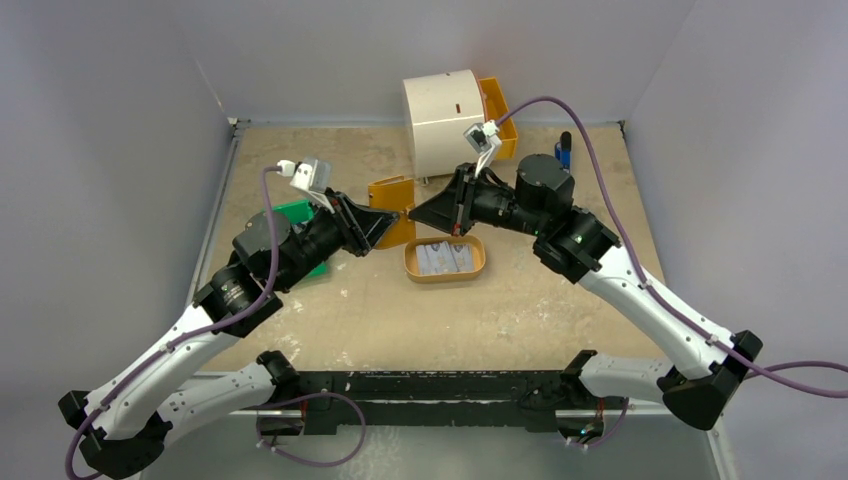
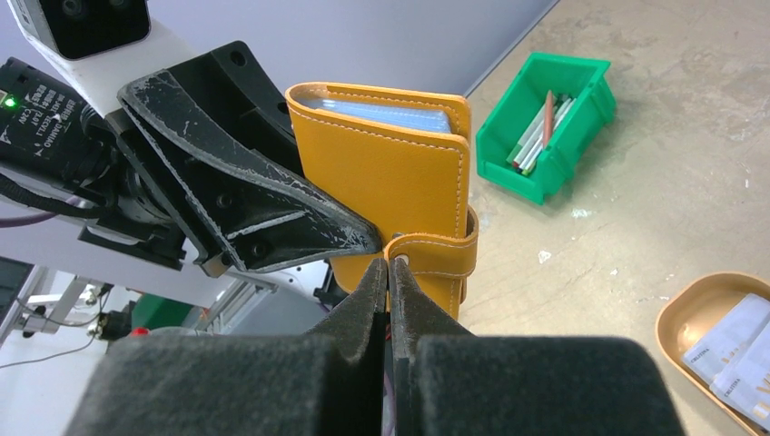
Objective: Put the credit cards into the card holder
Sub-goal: Close the card holder.
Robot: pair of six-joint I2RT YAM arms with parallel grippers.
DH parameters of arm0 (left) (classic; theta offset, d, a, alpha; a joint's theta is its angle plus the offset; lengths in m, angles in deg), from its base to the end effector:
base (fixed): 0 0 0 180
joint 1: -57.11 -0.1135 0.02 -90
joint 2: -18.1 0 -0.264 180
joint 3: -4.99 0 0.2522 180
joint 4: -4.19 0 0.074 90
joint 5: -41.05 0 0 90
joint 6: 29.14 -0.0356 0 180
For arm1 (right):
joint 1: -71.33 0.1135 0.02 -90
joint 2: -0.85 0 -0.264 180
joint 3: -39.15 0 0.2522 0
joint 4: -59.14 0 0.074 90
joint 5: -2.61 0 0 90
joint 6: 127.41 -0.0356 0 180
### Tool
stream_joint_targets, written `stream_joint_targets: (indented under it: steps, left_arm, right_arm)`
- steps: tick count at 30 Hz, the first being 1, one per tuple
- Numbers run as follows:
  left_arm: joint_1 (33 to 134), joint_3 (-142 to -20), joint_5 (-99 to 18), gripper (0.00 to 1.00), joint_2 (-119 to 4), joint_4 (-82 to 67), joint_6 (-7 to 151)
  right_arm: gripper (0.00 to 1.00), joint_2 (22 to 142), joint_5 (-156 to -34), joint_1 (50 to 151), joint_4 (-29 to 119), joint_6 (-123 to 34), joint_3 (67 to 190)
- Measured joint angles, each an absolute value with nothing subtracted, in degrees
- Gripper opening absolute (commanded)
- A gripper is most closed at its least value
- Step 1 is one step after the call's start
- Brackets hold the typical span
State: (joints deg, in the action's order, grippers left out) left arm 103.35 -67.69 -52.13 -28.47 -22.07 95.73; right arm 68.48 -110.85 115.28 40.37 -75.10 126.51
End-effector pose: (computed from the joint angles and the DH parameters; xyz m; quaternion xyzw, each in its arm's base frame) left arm 0.1221 -0.1247 0.4159 0.0506 0.7062 -0.4440 0.5491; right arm 0.1799 0.1931 0.4446 -0.1822 0.6776 0.5642 0.4351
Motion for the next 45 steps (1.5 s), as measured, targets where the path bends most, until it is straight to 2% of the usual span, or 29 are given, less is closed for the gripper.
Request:
stream_joint_targets:
  steps: [45]
  left_arm:
    - [102.8,-67.4,-52.8,0.00,-29.5,-22.1,96.2]
  right_arm:
    - [0.00,72.1,-107.8,115.5,37.9,-74.8,129.4]
